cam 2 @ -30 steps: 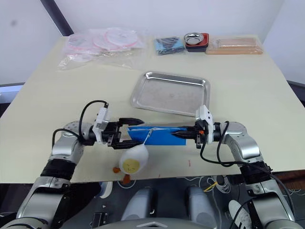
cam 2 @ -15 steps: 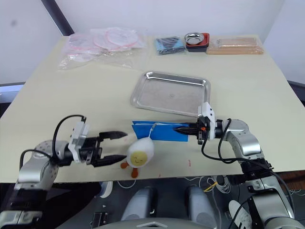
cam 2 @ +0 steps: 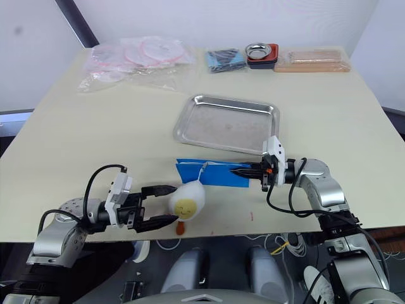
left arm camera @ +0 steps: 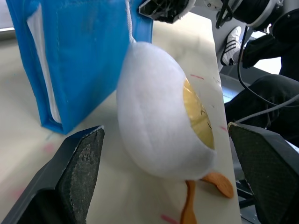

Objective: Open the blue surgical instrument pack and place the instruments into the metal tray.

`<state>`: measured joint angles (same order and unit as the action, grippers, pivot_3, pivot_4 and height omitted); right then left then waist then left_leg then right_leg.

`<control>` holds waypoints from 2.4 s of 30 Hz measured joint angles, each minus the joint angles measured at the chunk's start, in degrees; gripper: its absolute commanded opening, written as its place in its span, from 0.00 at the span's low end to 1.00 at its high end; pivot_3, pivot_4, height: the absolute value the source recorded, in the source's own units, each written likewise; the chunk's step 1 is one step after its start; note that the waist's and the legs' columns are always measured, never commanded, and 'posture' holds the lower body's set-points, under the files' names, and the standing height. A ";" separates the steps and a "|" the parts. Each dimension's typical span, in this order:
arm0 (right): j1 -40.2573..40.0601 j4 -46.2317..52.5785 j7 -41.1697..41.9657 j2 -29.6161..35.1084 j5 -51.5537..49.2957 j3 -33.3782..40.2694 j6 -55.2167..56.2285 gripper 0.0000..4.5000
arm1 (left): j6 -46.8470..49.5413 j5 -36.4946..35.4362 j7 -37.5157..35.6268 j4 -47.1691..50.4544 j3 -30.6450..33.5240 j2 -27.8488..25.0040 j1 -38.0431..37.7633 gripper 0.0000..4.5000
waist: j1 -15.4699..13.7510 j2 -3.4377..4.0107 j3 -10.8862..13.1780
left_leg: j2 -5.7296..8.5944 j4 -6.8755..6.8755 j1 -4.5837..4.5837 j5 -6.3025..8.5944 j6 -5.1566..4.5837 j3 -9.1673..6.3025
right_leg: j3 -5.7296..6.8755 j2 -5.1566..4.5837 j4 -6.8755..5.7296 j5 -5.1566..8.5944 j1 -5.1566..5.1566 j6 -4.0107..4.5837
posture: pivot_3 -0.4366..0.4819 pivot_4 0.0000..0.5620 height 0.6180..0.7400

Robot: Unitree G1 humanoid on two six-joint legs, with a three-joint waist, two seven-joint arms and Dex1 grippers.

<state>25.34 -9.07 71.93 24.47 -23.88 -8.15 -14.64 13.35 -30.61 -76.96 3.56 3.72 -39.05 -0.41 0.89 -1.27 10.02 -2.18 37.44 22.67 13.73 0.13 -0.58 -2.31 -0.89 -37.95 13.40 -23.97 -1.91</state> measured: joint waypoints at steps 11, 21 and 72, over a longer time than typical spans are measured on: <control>0.01 -0.11 -0.13 0.01 0.03 0.00 0.22 0.00 | -0.07 -0.07 -0.96 -0.47 -1.38 0.67 0.19 0.00 | 0.02 0.00 0.00 | 0.00 0.00 0.00 0.00 0.00 0.01 | 0.00 0.00 0.00 0.00 0.00 0.00 | 0.48 0.27 1.00; 0.00 -0.10 0.03 0.42 -0.05 0.03 0.22 0.00 | -0.35 -2.31 -2.98 -1.97 1.25 -1.06 1.39 0.00 | 0.02 0.00 0.00 | 0.00 0.00 0.00 0.00 0.00 -0.01 | 0.01 0.00 0.00 0.01 0.00 -0.01 | 0.48 0.27 1.00; 0.04 5.53 -4.77 -4.17 -13.75 8.15 -9.64 0.00 | -3.89 3.23 2.15 -14.34 9.78 -8.91 2.43 0.00 | -0.24 0.13 -0.01 | 0.03 -0.02 -0.01 0.00 0.00 0.07 | -0.02 -0.09 0.00 -0.02 -0.01 0.03 | 0.48 0.27 1.00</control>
<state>25.38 -3.54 67.16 20.30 -37.63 0.00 -24.28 9.45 -27.39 -74.81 -10.79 13.50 -47.96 2.02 0.66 -1.14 10.01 -2.14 37.42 22.65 13.73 0.13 -0.51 -2.33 -0.98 -37.95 13.38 -23.98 -1.87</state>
